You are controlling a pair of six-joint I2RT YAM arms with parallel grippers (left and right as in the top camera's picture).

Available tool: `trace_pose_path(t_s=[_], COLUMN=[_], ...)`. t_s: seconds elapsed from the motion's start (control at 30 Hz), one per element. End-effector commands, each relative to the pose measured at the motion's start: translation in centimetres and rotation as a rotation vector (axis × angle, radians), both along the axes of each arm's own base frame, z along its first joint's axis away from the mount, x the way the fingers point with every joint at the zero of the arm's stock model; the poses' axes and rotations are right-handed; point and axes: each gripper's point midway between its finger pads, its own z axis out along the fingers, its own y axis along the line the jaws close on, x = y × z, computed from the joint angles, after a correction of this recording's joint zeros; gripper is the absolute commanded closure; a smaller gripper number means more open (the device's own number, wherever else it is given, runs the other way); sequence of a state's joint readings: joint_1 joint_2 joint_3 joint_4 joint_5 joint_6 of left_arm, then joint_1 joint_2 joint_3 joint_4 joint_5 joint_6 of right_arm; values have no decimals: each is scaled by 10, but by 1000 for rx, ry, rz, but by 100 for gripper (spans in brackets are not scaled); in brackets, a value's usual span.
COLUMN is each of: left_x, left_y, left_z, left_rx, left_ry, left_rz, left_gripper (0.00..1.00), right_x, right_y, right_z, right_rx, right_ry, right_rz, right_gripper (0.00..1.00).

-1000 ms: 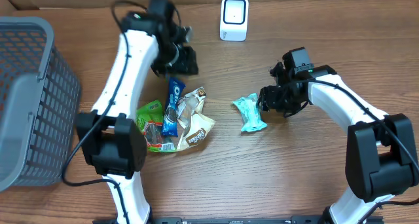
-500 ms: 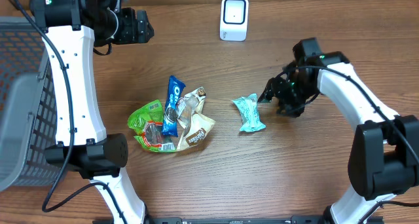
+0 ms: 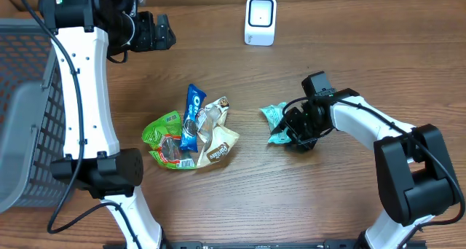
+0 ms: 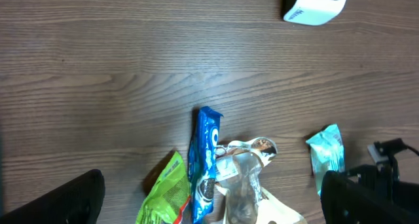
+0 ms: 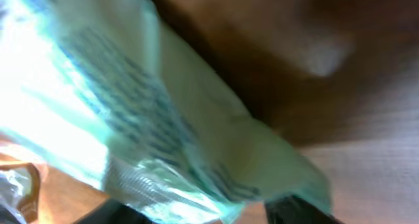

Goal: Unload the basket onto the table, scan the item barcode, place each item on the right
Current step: 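Move the right gripper to the pale green bag and grasp it, then lift the pale green bag with the right gripper toward the scanner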

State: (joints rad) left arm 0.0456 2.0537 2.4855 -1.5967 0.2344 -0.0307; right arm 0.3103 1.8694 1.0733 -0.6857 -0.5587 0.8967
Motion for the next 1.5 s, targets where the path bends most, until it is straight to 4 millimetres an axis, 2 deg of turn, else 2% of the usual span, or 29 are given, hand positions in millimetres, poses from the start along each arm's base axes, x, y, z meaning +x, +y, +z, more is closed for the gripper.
trace_pose_path(t_s=[0.0, 0.1, 0.27, 0.4, 0.57, 0.67, 0.73, 0.87, 1.0, 1.13, 1.33, 1.47], left_x=[-2, -2, -2, -2, -2, -2, -2, -2, -2, -2, -2, -2], left_y=[-2, -2, -3, -3, -2, -2, -3, -3, -3, -3, -3, -3], left_z=[-1, -1, -1, -1, -1, -1, -1, -1, -1, -1, -1, -1], left_rx=[-5, -5, -5, -5, -5, -5, -5, -5, -5, -5, -5, -5], left_ry=[9, 9, 9, 9, 9, 9, 8, 9, 9, 9, 9, 9], left_rz=[11, 11, 10, 10, 11, 11, 9, 10, 10, 10, 10, 10], left_gripper=[0, 0, 0, 0, 0, 0, 0, 0, 0, 0, 0, 0], right_x=[17, 30, 51, 63, 79, 92, 100, 100, 100, 103, 101, 100], right_y=[-19, -37, -69, -99, -137, -148, -143, -122, -118, -116, -104, -82], right_z=[-3, -1, 5, 3, 1, 10, 21, 45, 48, 40, 6, -2], right_rx=[-45, -46, -68, -160, -348, -401, -351, -160, -112, -110, -34, 122], right_ry=[-95, -158, -368, -484, -505, -531, -555, -559, -536, -540, -493, -558], right_rz=[21, 48, 255, 406, 429, 420, 399, 335, 271, 279, 314, 389], right_gripper=[52, 57, 56, 41, 28, 20, 13, 11, 10, 6, 8, 10])
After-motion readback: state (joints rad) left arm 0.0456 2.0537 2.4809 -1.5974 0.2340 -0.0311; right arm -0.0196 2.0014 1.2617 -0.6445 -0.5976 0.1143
